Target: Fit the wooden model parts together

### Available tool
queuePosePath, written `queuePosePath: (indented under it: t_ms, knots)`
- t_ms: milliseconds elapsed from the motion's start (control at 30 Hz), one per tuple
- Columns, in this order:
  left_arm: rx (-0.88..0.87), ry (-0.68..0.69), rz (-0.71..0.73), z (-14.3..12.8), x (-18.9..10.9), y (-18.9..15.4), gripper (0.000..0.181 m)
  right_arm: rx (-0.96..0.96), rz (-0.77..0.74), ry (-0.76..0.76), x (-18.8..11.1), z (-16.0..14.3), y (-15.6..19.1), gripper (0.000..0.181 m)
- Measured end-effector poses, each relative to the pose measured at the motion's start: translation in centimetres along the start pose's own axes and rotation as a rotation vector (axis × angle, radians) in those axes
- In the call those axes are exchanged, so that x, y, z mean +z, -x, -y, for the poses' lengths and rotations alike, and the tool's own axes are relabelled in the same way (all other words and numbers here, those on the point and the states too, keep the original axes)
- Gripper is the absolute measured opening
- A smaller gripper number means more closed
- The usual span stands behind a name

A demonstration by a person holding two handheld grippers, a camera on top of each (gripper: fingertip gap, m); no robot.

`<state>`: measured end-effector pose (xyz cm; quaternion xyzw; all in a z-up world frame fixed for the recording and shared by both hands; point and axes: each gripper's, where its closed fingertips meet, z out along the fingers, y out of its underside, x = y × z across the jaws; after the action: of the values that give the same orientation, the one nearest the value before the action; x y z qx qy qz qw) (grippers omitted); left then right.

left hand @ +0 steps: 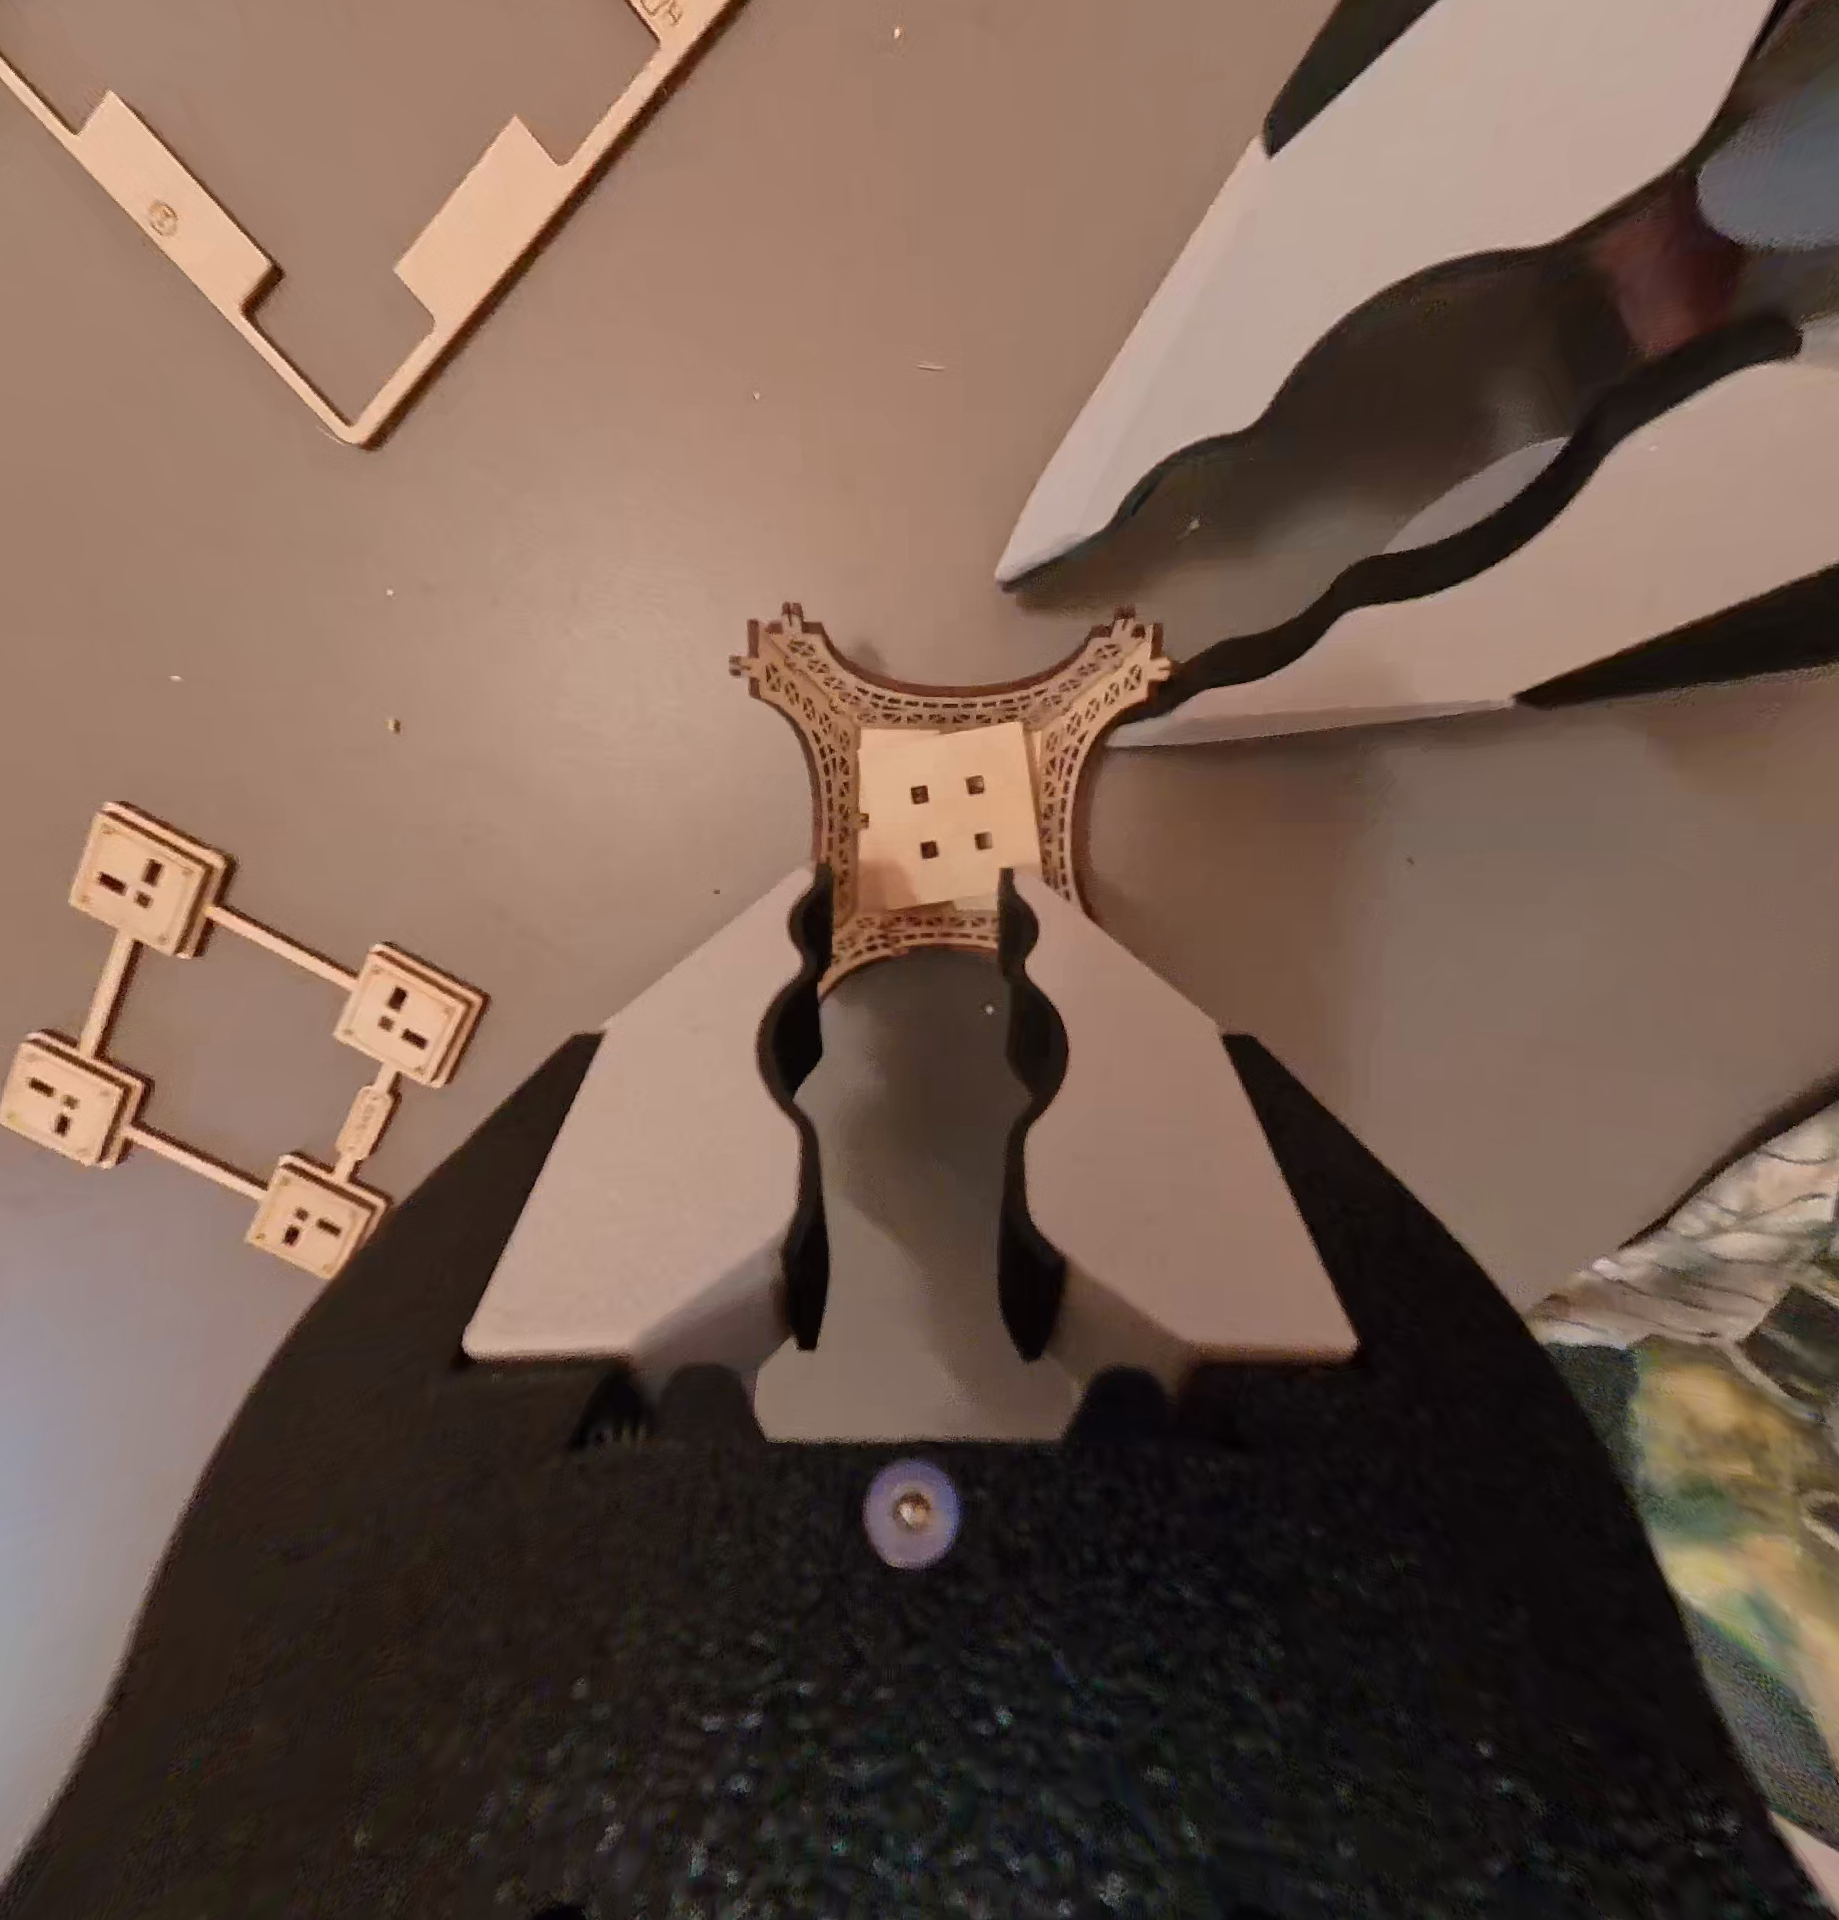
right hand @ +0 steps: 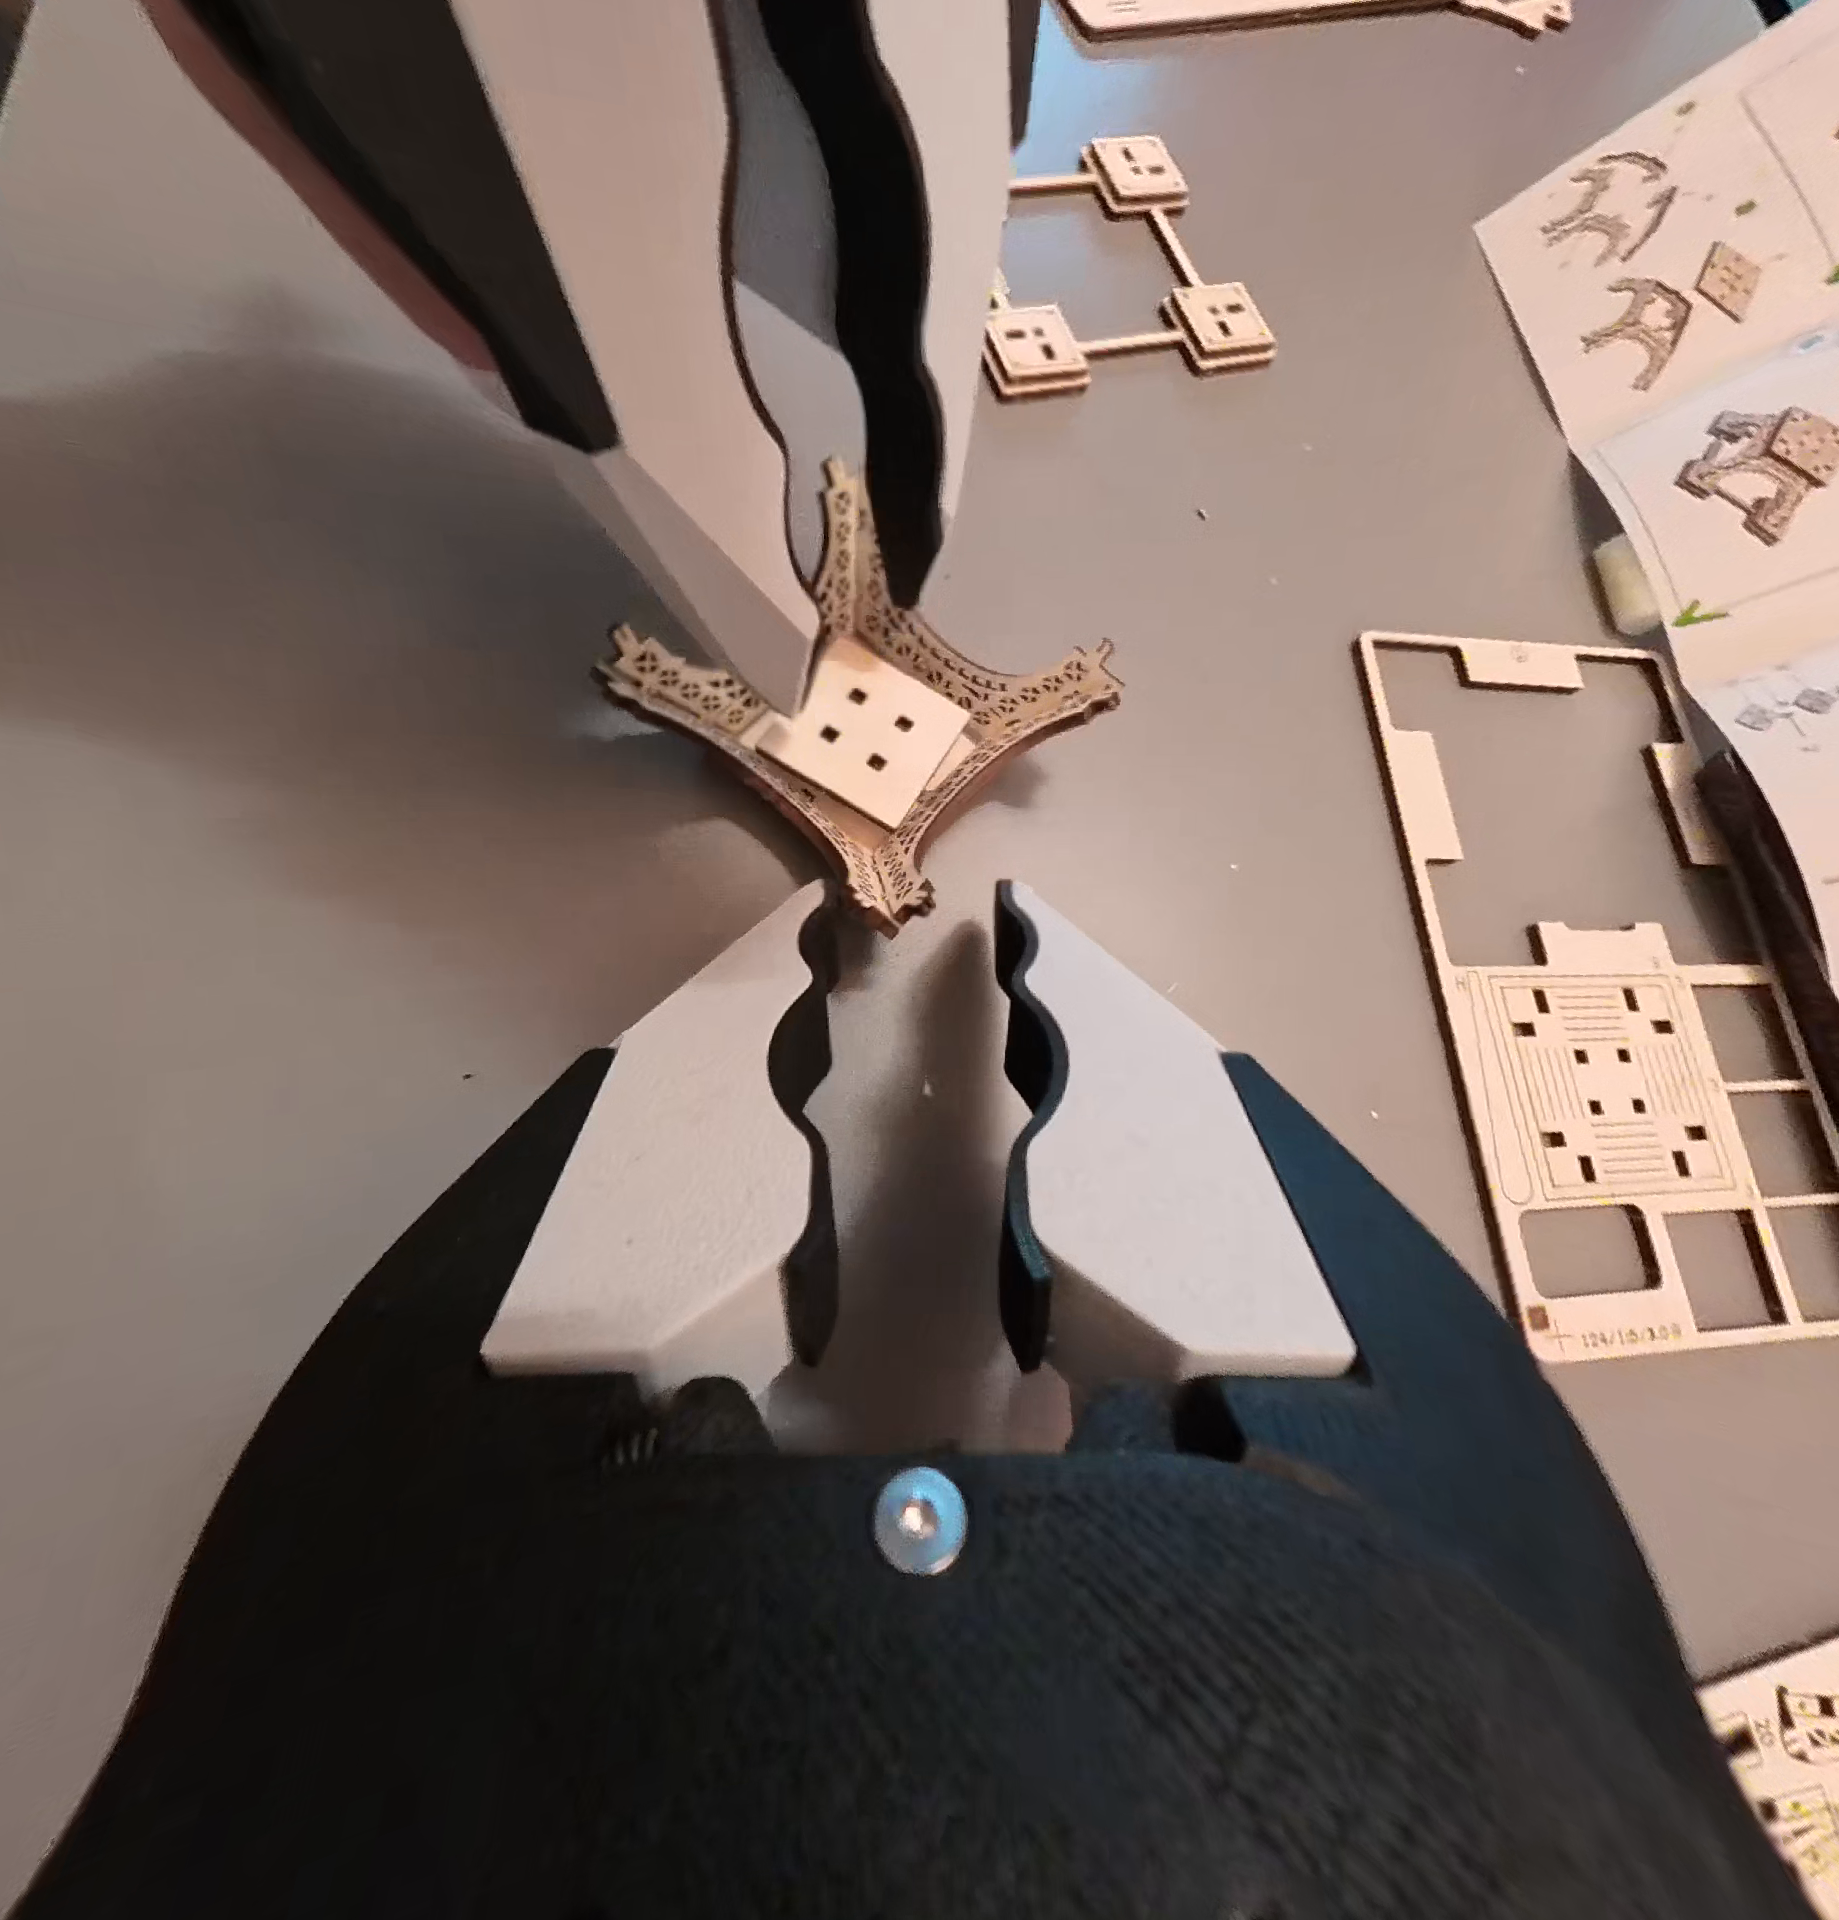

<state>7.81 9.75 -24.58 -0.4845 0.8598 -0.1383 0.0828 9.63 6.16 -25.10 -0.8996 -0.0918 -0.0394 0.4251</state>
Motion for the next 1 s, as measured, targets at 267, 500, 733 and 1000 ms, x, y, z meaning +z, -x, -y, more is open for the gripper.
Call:
queuePosePath:
  t_ms: [267,500,733,1000]
  knots:
    - [0.003,-0.011,-0.051,1.1,0.9,-0.5,0.029,0.040,0.017,0.001,0.6,-0.1,0.4,0.033]
    - [0.009,0.018,-0.032,0.6,1.5,-0.6,0.029,0.074,0.004,-0.006,0.5,0.0,0.0,0.031]
    - [0.021,-0.027,0.034,1.0,0.0,0.3,0.032,0.044,0.011,0.004,0.8,0.0,0.3,0.035]
    - [0.056,-0.010,0.045,0.6,1.1,0.0,0.034,0.028,0.000,0.005,1.2,0.4,0.3,0.027]
